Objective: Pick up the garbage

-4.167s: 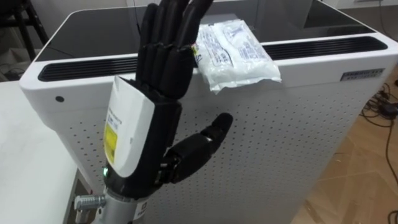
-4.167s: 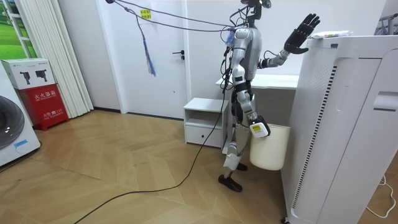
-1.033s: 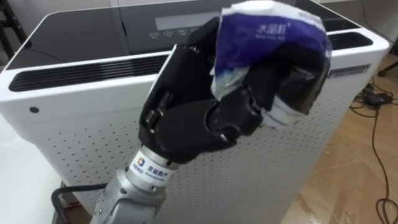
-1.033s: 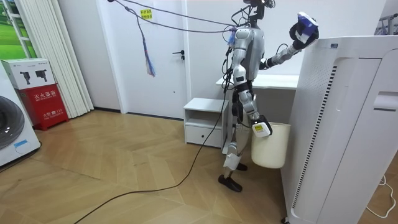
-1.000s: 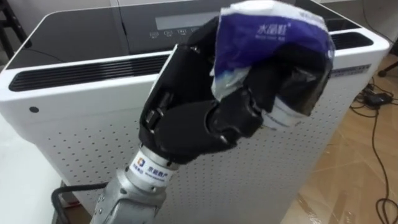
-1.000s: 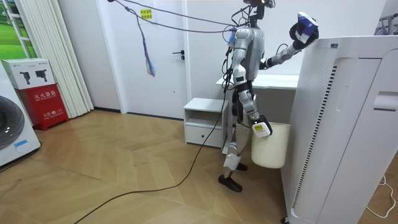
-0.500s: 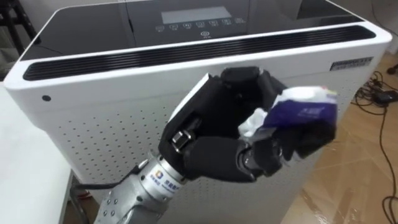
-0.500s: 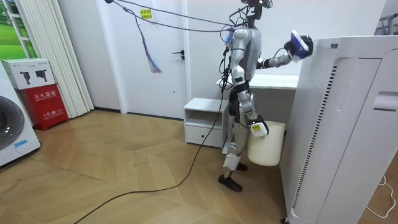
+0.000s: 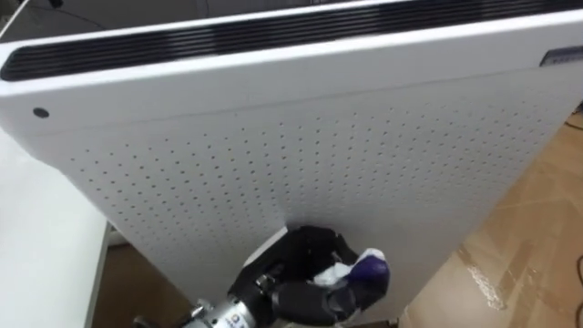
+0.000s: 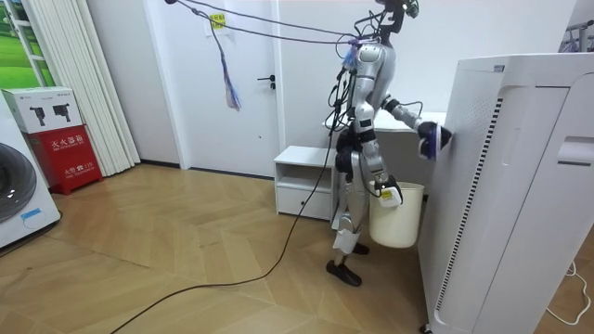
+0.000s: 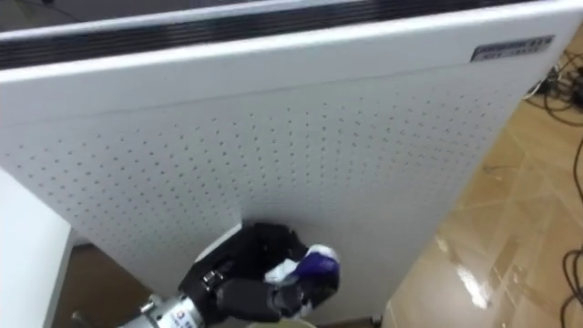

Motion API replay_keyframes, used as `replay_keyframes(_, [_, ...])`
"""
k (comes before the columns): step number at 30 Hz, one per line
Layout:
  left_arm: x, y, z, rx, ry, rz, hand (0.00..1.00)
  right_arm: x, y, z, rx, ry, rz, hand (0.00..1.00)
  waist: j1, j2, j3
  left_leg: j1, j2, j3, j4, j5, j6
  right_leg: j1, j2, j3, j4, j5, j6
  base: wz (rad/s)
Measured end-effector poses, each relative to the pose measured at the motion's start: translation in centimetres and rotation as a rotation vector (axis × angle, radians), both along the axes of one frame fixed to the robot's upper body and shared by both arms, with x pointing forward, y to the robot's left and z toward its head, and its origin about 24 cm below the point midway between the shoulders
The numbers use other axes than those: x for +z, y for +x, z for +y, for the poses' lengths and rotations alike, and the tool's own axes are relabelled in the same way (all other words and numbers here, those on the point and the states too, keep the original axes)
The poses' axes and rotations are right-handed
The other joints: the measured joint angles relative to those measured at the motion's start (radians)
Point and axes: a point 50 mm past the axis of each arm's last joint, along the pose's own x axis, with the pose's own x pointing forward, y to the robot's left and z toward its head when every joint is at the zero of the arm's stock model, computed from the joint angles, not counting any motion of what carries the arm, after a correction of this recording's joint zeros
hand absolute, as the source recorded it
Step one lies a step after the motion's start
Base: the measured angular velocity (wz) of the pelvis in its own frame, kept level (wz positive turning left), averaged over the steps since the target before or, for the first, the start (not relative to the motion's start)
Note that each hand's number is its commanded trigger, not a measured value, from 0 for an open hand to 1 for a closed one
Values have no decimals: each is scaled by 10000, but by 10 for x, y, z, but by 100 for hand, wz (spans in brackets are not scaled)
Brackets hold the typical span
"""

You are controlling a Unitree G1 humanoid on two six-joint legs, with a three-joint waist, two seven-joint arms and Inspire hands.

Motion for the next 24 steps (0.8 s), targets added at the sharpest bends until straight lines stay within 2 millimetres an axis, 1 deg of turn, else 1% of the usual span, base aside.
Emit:
replay_keyframes(1, [-6, 1, 2, 140, 299, 168, 100, 1, 5, 2, -14, -39, -30, 100, 20, -20, 13, -172, -13, -5, 20, 33, 2, -193, -10, 4, 72, 1, -2, 3])
replay_keyframes(4, [-12, 1, 3, 293, 646, 266, 100, 4, 14, 3, -2, -68, -192, 100, 97, -36, 29, -648, -22, -2, 147, 74, 12, -669, -13, 50, 204, 22, -35, 0])
replay_keyframes(6, [-16, 1, 4, 514, 794, 396, 100, 6, 19, 4, 3, -62, -320, 100, 146, -83, 63, -995, -21, -2, 267, 76, 15, -1039, -70, 52, 360, 24, -39, 0])
replay_keyframes(8, [-21, 0, 5, 575, 851, 596, 100, 7, 20, 4, 10, -63, -350, 100, 146, -111, 96, -1090, -21, 2, 290, 79, 18, -1149, -79, 48, 404, 24, -39, 0])
replay_keyframes(11, [-28, -1, 8, 763, 980, 850, 100, 8, 21, 4, -68, -105, -413, 100, 174, -144, 119, -1253, -26, 54, 321, 85, 26, -1358, -83, 112, 476, 25, -40, -6])
replay_keyframes(16, [-48, -4, 16, 1385, 1559, 1594, 100, 11, 29, 5, -184, -156, -622, 100, 169, -179, 143, -1596, -46, 71, 496, 101, 51, -1746, -146, 161, 718, 17, -50, -3])
replay_keyframes(20, [-57, -6, 20, 1644, 1842, 1892, 100, 13, 32, 6, -256, -143, -820, 100, 162, -182, 147, -1778, -70, 54, 624, 109, 68, -1905, -193, 141, 826, 17, -50, 0])
replay_keyframes(24, [-58, -6, 23, 1819, 1929, 1847, 100, 16, 36, 8, -231, -114, -1017, 100, 169, -225, 176, -1894, -67, 61, 693, 121, 81, -2021, -201, 151, 900, 16, -52, 0])
